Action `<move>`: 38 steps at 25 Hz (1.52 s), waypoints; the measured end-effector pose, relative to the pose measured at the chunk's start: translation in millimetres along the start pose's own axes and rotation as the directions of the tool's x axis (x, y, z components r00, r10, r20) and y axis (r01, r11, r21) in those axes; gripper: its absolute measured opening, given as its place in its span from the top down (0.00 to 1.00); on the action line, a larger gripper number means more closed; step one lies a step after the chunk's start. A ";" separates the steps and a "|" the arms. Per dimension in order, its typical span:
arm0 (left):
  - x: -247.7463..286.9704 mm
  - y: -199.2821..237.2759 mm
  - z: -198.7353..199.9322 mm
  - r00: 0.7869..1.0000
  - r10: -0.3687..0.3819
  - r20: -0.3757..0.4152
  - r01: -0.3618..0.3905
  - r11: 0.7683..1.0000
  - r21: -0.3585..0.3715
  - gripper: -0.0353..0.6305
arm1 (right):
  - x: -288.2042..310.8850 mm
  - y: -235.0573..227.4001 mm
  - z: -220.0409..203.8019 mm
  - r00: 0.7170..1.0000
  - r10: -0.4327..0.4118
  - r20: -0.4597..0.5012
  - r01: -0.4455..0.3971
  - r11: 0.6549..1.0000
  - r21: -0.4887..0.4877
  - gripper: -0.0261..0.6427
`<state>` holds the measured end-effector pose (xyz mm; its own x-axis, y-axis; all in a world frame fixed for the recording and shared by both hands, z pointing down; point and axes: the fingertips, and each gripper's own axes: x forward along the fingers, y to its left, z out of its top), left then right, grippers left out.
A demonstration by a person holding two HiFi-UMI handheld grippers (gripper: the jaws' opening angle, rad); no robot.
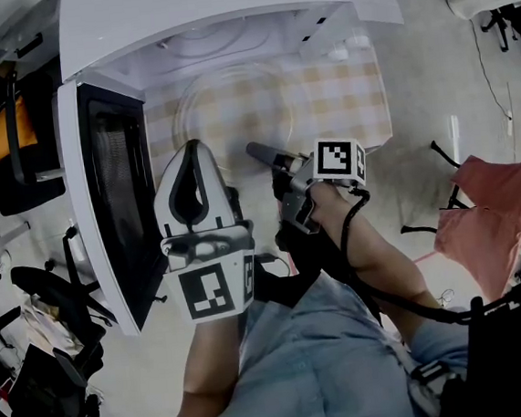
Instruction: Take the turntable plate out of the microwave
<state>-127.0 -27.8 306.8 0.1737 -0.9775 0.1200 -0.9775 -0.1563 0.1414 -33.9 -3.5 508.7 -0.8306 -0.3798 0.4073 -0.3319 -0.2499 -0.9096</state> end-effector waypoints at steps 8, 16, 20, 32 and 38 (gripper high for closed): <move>2.5 2.2 2.0 1.000 0.003 0.002 -0.003 1.000 -0.005 0.94 | -0.2 -1.0 -12.5 0.992 -0.003 -0.127 0.006 1.000 0.027 0.61; 5.6 4.6 -0.3 1.000 0.009 -0.003 -0.009 1.000 -0.006 0.94 | -6.7 -2.3 -14.2 0.982 0.059 -0.177 -0.034 0.989 0.141 0.61; 6.5 0.9 -2.1 1.000 0.003 -0.008 -0.003 1.000 -0.004 0.94 | -6.9 -2.2 -16.9 0.983 0.041 -0.181 -0.027 0.996 0.081 0.61; 0.3 -0.8 -8.9 1.000 0.019 -0.011 -0.019 1.000 0.006 0.94 | -19.2 -9.7 -22.1 0.997 0.001 -0.078 0.007 0.995 0.097 0.61; -2.8 -1.5 -10.6 1.000 0.024 -0.008 -0.024 1.000 0.004 0.94 | -23.8 -19.4 -30.5 0.996 0.005 -0.086 0.007 0.991 0.131 0.62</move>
<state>-124.7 -23.4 316.6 0.1512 -0.9798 0.1311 -0.9819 -0.1335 0.1345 -21.3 37.6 514.1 -0.8675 -0.3030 0.3945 -0.2760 -0.3666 -0.8885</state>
